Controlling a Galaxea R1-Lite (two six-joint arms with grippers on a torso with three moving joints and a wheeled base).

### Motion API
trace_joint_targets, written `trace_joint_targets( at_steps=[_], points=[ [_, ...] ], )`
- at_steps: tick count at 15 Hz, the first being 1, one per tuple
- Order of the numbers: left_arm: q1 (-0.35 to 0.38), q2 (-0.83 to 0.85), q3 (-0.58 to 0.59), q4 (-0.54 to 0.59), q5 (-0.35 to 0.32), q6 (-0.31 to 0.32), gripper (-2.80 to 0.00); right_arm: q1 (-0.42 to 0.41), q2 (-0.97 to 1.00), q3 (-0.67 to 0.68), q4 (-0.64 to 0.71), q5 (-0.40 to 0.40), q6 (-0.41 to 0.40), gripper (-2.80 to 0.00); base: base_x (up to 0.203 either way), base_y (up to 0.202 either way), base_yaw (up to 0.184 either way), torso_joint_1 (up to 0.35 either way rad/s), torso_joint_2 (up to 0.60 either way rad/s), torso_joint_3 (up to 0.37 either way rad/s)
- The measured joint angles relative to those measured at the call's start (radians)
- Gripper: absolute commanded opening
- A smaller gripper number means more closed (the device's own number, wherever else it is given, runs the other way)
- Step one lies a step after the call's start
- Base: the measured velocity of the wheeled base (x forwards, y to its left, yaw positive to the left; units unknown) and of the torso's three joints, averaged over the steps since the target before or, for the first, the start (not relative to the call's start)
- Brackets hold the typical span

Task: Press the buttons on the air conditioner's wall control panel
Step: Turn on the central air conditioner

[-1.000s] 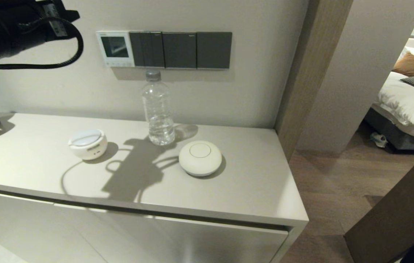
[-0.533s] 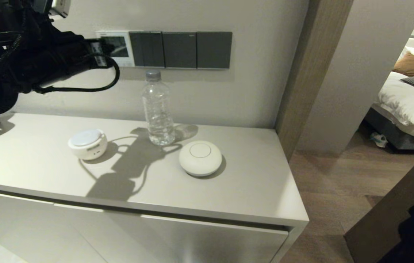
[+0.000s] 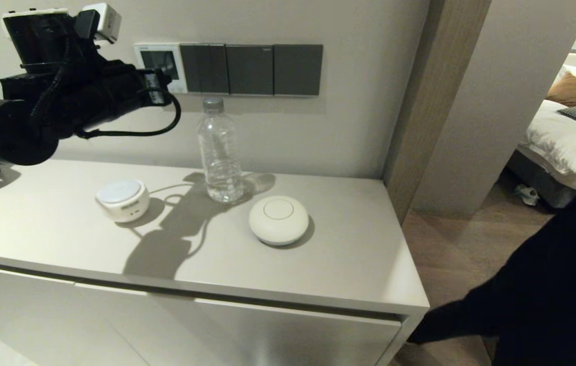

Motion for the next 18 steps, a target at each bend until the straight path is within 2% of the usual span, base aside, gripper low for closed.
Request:
trace_joint_targets(
  at_steps=[18],
  points=[
    [-0.015,0.103,-0.053,-0.012,0.016,0.002,-2.80,0.000,0.000,0.000,0.000,0.000,0.000,-2.80,0.000,0.000,0.000,0.000,0.00,0.000]
  ],
)
